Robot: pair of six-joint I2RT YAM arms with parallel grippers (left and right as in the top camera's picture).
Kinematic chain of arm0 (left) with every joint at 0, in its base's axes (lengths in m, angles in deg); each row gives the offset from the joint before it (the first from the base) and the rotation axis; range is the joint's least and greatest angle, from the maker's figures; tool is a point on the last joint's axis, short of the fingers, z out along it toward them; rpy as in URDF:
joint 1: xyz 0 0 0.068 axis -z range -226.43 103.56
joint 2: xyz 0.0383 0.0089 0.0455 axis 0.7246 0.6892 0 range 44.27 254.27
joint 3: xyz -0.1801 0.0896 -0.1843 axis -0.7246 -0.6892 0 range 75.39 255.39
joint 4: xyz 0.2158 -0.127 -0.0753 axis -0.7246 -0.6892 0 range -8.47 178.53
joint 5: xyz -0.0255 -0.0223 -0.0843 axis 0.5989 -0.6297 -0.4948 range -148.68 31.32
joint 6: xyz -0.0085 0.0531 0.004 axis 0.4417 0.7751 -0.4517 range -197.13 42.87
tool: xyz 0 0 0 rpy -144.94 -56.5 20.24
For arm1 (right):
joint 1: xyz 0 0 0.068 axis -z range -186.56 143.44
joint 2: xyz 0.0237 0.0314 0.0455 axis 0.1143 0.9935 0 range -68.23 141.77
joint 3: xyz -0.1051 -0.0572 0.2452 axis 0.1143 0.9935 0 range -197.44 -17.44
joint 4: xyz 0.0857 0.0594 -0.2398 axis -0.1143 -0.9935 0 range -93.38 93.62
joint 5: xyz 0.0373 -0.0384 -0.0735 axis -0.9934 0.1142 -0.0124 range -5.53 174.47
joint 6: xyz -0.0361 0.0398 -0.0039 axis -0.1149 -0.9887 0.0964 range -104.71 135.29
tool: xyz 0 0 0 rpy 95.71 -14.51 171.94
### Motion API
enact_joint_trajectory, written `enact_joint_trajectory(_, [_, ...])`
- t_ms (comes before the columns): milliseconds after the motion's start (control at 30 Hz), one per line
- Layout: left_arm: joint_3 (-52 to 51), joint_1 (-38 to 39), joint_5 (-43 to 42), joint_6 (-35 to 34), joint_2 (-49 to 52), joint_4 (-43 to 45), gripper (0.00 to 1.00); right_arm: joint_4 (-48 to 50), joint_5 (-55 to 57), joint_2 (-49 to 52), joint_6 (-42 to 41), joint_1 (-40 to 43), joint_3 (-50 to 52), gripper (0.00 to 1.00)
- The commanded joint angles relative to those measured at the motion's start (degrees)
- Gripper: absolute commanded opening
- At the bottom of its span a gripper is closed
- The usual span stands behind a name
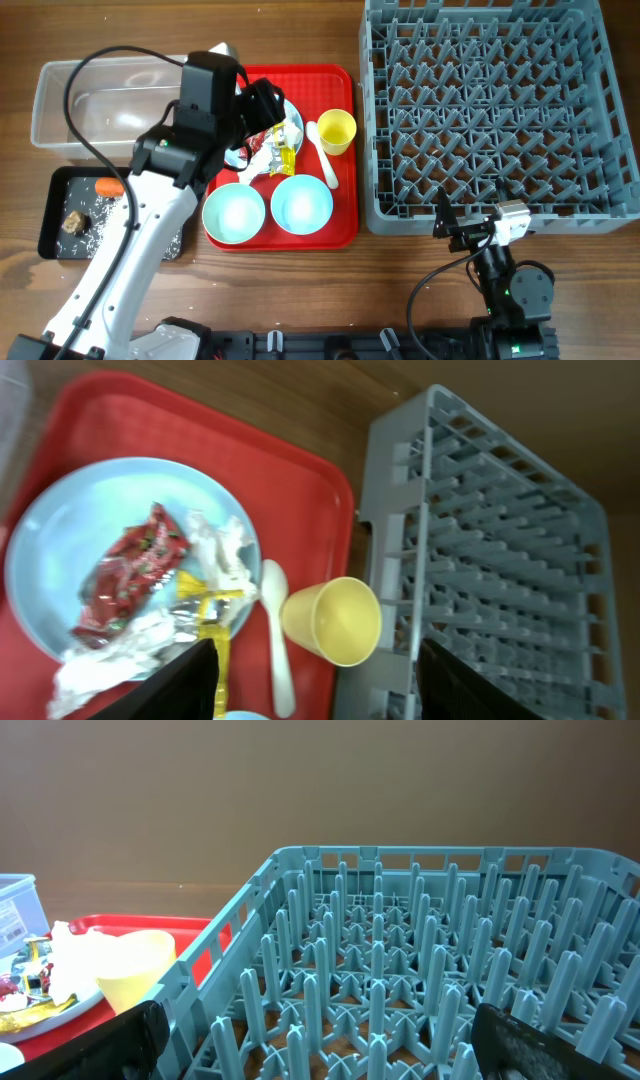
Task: Sort waste into correct bins and load items into the dishwasher rack
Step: 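Move the left gripper to the plate and grasp the white tissue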
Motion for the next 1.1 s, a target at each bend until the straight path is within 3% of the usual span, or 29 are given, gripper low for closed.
enact_joint_trajectory(0, [3.61,0.07,7.56,4.09,1.6,-1.51,0.64,0.22,0.17,0.11,-0.81,0.22,0.07,1.0])
enact_joint_trajectory(333, [3.61,1.01,9.49,5.99,20.61,2.12,0.66,0.22,0.17,0.11,-0.76,0.22,0.07,1.0])
enact_joint_trajectory(567, [3.61,1.14,9.51,7.52,23.52,9.84,0.66,0.22,0.17,0.11,-0.81,0.22,0.07,1.0])
enact_joint_trajectory(767, [3.61,1.25,10.32,7.5,29.7,10.6,0.67,0.22,0.17,0.11,-0.79,0.22,0.07,1.0])
enact_joint_trajectory(967, [3.61,2.16,10.29,7.52,30.12,10.21,0.75,0.22,0.17,0.11,-0.83,0.22,0.07,0.99])
enact_joint_trajectory(1067, [3.61,2.51,10.29,7.5,30.18,10.14,0.68,0.22,0.17,0.11,-0.79,0.22,0.07,1.0])
